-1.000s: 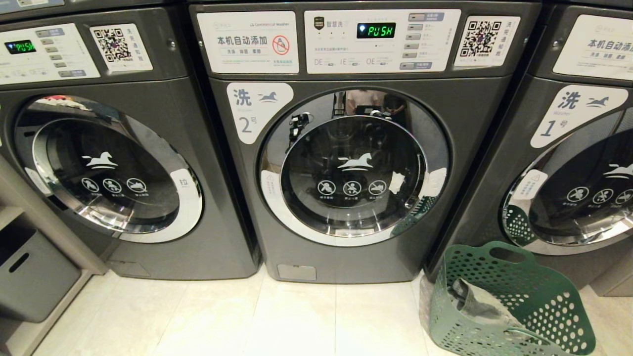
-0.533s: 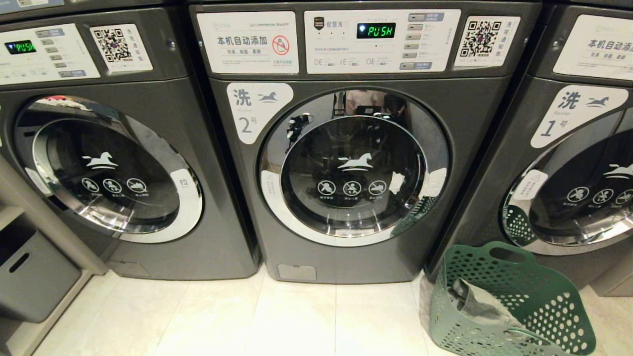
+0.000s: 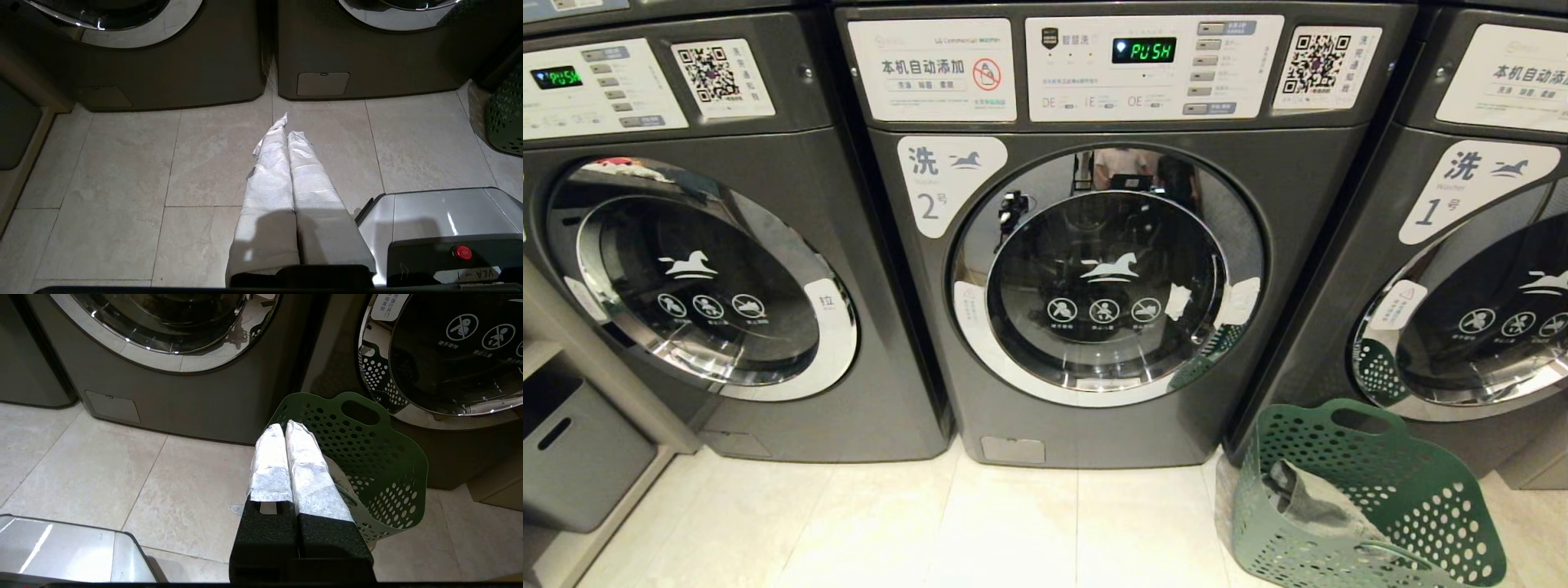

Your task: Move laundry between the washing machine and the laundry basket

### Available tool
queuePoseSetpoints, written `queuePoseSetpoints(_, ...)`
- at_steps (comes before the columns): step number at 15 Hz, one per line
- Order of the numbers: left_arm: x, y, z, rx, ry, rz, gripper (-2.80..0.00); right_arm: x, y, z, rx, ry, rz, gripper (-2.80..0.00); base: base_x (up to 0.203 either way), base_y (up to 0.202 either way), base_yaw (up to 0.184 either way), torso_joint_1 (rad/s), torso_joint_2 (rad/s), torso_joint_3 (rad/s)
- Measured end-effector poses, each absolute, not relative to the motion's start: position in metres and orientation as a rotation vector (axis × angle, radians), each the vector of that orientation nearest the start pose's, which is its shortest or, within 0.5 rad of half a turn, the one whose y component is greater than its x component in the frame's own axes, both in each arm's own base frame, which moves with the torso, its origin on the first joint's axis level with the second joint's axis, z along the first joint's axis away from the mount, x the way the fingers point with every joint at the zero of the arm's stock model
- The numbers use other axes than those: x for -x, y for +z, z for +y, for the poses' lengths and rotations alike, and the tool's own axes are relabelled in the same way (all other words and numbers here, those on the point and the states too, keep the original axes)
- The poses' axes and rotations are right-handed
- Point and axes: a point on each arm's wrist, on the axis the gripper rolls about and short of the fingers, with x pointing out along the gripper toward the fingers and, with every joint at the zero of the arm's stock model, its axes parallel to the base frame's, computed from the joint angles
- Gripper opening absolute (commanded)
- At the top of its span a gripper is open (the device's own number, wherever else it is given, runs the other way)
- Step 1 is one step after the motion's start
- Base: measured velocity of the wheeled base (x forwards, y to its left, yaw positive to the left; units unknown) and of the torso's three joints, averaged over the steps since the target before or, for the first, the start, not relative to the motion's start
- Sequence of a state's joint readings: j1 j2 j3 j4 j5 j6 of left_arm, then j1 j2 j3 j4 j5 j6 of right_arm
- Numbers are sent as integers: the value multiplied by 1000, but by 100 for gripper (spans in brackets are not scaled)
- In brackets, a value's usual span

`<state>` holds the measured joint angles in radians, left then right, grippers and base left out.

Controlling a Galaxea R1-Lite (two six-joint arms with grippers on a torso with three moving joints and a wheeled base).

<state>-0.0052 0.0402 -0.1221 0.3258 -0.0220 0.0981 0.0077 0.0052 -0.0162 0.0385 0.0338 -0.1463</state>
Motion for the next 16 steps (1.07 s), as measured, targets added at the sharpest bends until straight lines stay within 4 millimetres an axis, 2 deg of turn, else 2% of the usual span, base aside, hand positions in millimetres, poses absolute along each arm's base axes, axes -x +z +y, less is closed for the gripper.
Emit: queuePoseSetpoints(16,35,75,0,-11,1,208,-280,23,75,0,108,31,-2,-280,0,0,0,0,0,0)
